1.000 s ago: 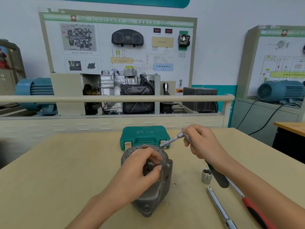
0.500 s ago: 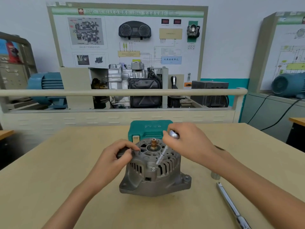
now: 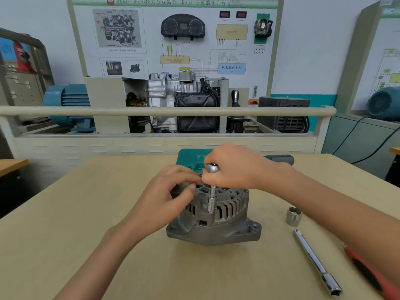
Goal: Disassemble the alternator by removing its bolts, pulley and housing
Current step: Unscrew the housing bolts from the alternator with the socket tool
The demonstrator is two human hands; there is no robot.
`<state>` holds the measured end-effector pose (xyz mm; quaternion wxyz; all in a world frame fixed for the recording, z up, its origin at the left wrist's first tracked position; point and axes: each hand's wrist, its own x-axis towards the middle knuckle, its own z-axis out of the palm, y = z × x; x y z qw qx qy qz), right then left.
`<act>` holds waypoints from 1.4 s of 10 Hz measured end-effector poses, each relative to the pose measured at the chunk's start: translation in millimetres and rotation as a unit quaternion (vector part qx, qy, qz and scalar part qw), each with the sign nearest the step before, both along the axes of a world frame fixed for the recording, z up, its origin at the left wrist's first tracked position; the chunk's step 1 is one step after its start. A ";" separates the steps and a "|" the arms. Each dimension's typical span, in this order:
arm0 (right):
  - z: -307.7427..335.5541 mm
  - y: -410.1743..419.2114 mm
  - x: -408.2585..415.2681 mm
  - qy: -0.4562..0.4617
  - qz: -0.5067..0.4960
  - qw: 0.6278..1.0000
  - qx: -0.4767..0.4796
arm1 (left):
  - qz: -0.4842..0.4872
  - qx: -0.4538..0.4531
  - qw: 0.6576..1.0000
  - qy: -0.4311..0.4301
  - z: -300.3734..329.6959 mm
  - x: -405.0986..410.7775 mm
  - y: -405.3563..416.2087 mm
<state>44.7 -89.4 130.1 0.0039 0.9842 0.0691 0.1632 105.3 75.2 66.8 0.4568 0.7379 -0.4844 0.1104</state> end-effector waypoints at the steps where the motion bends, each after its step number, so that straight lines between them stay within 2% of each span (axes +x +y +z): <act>1: -2.1 -3.0 3.6 -0.009 0.042 0.999 -0.018 | 0.000 0.085 0.996 -0.012 4.0 -7.5 -5.2; 2: -9.9 -4.6 4.4 -0.066 0.088 0.993 -0.042 | 0.029 0.136 0.990 0.017 4.9 -11.6 -11.3; 4: -16.3 -4.1 6.5 -0.106 0.148 0.983 0.016 | 0.042 0.151 0.983 0.092 7.3 -6.6 -17.9; 5: -18.9 -1.4 6.8 -0.109 0.156 0.981 0.035 | 0.039 0.169 0.976 0.130 13.5 -9.2 -17.0; 7: -24.8 0.6 1.2 -0.115 0.114 0.986 0.049 | 0.041 0.135 0.980 0.139 11.1 -13.4 -19.5; 8: -25.3 7.3 1.6 -0.130 0.046 0.990 -0.017 | 0.041 0.129 0.981 0.136 11.1 -14.8 -19.0; 10: -36.6 35.3 0.7 -0.223 -0.194 0.950 -0.104 | 0.048 0.102 0.985 0.134 7.7 -14.9 -20.9; 11: -38.4 47.5 -4.0 -0.234 -0.247 0.931 -0.130 | 0.067 0.108 0.984 0.123 6.6 -14.3 -19.9; 12: -40.9 46.6 -7.7 -0.289 -0.222 0.926 -0.099 | 0.081 0.101 0.987 0.091 4.1 -16.5 -19.0; 13: -46.4 40.2 -5.8 -0.325 -0.133 0.936 -0.022 | 0.082 0.085 0.993 0.023 -1.2 -16.7 -20.1; 14: -47.2 40.0 -6.2 -0.376 -0.120 0.919 0.008 | 0.085 0.053 0.995 -0.021 -8.7 -16.0 -20.4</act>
